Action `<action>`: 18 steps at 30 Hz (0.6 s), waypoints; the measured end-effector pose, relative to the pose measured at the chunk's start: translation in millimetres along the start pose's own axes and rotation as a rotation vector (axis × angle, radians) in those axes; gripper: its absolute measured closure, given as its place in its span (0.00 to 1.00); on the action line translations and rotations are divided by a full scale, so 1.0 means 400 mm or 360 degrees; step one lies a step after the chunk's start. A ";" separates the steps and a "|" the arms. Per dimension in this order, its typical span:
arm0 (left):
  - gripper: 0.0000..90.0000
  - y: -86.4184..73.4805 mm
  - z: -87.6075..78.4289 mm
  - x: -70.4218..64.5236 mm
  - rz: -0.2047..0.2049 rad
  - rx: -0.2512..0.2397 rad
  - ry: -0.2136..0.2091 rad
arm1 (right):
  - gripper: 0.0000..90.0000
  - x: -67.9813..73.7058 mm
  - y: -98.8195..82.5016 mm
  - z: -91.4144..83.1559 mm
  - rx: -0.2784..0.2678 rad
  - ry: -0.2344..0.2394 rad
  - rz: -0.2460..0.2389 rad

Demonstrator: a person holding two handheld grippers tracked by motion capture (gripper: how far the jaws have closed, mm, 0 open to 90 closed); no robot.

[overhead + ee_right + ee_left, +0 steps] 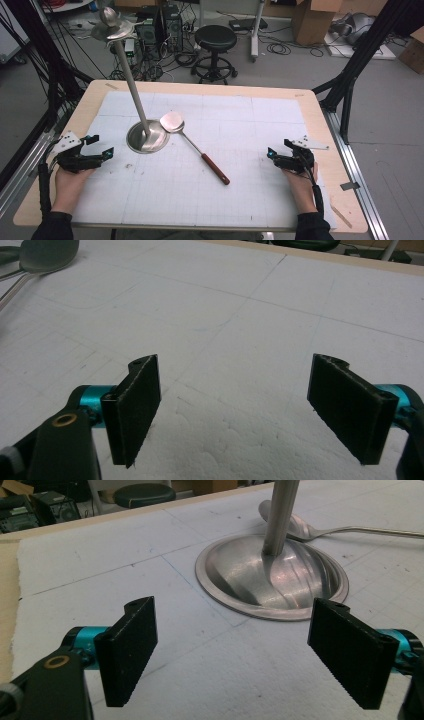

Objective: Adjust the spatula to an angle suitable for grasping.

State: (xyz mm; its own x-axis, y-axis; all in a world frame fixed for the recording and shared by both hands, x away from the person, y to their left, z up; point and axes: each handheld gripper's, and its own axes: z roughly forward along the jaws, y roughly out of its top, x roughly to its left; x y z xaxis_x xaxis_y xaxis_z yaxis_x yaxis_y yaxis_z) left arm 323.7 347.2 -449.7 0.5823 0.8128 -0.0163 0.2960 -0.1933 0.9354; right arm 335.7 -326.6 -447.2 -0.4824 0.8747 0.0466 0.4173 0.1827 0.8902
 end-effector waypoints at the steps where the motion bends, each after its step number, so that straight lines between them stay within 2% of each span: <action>1: 0.23 0.000 0.000 0.000 -0.0006 -0.0003 0.0003 | 0.23 0.000 0.000 0.000 0.0000 0.0000 0.0000; 6: 0.24 0.000 0.001 -0.001 0.0006 0.0002 0.0002 | 0.23 0.000 0.000 0.002 0.0000 -0.0008 0.0004; 12: 0.24 0.000 0.000 0.002 -0.0020 -0.0003 0.0010 | 0.23 -0.001 0.000 0.001 0.0001 -0.0009 0.0016; 18: 0.24 0.000 0.001 0.001 -0.0013 0.0003 0.0008 | 0.23 0.000 0.000 0.002 0.0002 -0.0020 0.0002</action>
State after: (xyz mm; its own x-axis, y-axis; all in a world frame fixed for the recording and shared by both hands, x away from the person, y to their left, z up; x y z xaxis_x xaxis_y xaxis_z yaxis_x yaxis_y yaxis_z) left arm 324.2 347.4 -449.8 0.5758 0.8173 -0.0222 0.3021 -0.1875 0.9347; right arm 336.3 -326.0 -447.4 -0.4722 0.8805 0.0424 0.4191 0.1819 0.8896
